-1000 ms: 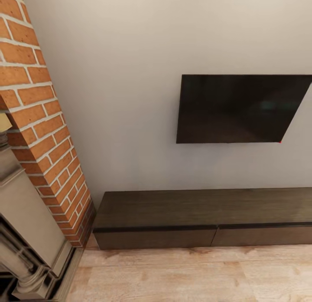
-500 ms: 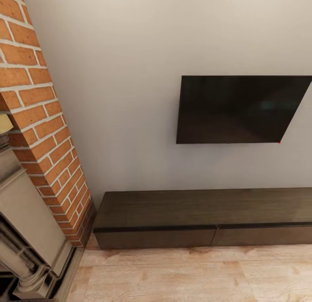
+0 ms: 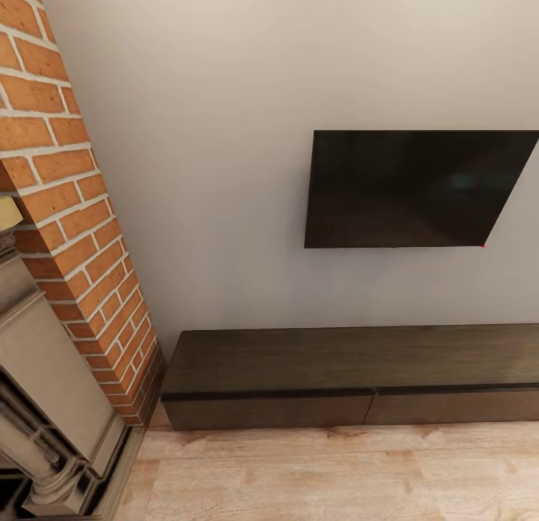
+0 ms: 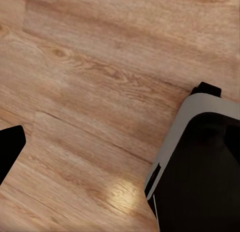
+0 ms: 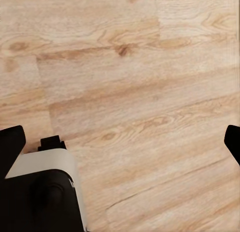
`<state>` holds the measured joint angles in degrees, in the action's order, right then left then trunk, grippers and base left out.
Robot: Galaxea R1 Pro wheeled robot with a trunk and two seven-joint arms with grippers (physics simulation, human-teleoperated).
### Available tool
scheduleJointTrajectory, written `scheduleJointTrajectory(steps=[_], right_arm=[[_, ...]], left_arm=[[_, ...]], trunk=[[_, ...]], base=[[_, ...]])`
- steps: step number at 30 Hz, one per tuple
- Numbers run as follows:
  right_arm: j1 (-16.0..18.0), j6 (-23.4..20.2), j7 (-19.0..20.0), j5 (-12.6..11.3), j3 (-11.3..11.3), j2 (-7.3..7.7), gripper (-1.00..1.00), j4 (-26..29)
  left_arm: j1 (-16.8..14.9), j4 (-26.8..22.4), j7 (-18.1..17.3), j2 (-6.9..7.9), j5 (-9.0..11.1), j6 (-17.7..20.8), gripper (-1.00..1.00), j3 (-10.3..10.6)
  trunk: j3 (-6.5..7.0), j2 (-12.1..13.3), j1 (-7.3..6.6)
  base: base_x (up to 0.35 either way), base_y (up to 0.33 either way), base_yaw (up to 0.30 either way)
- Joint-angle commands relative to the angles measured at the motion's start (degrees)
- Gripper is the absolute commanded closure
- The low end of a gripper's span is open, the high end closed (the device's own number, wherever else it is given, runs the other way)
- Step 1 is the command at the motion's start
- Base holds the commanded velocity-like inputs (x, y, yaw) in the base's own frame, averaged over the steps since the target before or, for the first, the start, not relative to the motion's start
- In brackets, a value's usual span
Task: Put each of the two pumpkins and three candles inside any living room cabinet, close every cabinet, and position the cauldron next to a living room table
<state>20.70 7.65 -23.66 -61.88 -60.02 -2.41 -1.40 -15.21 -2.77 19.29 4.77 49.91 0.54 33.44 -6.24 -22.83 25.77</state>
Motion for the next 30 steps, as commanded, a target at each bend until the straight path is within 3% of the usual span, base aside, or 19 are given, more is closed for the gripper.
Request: scheduleJointTrajectory(steps=[1, 30], right_arm=[[0.05, 0.35, 0.02, -0.62, -0.45, -0.04, -1.00, -0.17], [0.04, 0.70, 0.03, -0.68, -0.45, 0.00, -1.00, -0.09]], left_arm=[[-0.01, -0.13, 0.29, 0.04, 0.54, 0.06, -1.00, 0.47], [0.00, -0.13, 0.23, 0.05, 0.60, 0.07, -1.00, 0.40]], trunk=[[-0.12, -0.12, 0.03], [-0.12, -0.12, 0.03]], base=[[0.000, 0.000, 0.000], [0.000, 0.000, 0.000]])
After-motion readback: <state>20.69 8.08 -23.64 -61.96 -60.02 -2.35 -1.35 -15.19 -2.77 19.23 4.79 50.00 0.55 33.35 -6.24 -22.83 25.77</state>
